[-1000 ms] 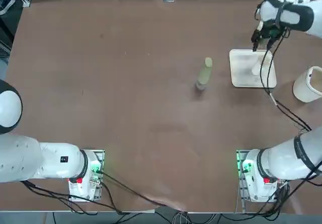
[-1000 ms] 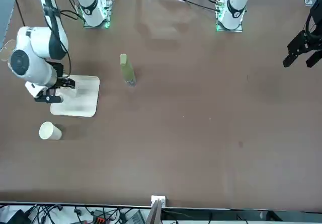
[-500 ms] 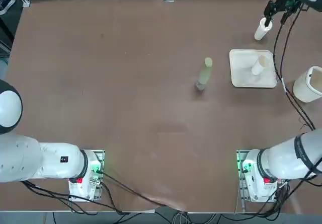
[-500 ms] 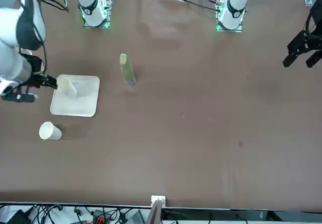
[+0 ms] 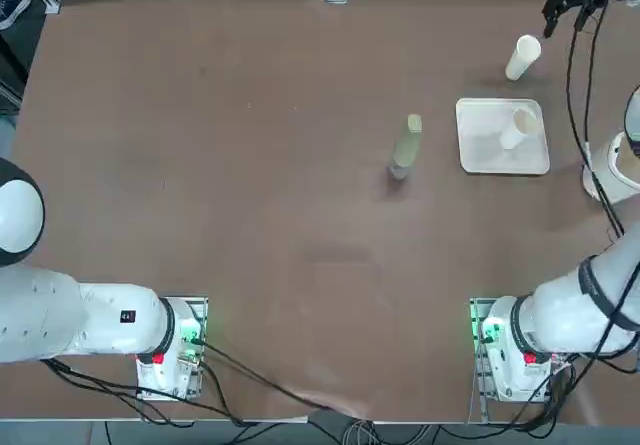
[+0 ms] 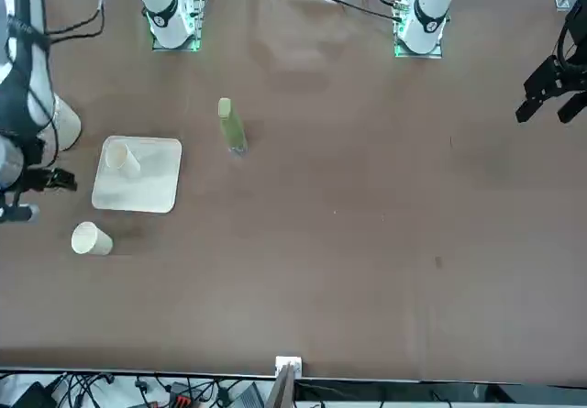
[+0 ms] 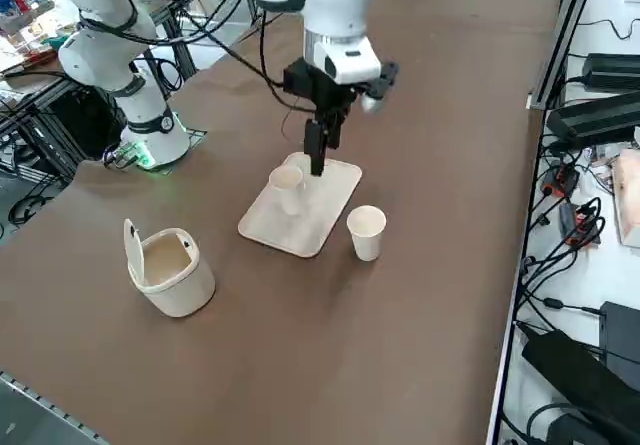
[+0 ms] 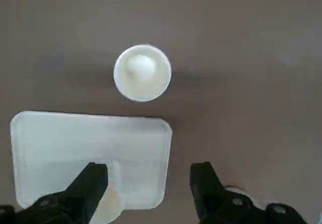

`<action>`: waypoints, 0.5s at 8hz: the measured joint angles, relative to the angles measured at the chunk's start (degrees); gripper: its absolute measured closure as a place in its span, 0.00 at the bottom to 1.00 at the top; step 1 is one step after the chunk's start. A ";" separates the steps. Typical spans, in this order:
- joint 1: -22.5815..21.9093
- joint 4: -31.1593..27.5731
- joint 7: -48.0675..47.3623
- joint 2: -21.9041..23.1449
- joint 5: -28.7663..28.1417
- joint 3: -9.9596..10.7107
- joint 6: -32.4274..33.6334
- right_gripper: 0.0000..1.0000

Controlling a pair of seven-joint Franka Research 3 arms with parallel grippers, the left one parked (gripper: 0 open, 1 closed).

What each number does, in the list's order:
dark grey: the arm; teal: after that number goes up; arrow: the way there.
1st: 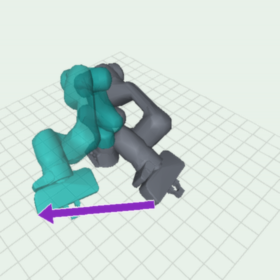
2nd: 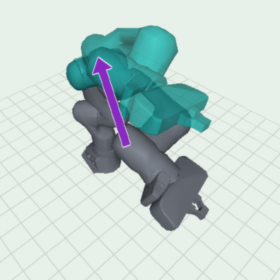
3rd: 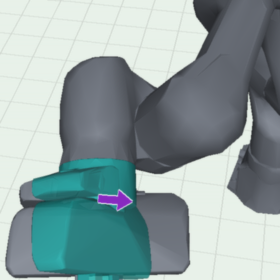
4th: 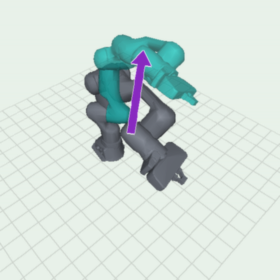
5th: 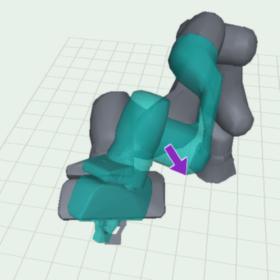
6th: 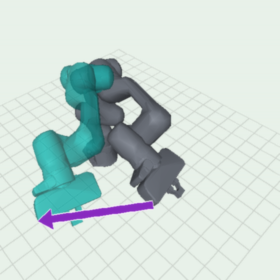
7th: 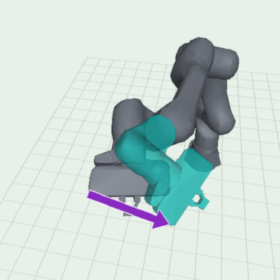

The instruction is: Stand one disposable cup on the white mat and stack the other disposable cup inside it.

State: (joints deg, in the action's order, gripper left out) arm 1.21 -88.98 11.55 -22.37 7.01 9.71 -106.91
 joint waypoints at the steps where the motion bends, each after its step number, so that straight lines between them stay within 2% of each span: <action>1: 0.13 3.36 1.03 -2.97 0.00 -0.01 -0.03 0.00; 4: 0.29 8.11 3.08 -8.94 0.00 -0.01 -2.37 0.00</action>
State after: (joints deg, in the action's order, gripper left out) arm 1.50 -80.88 14.63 -31.31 7.01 9.70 -109.29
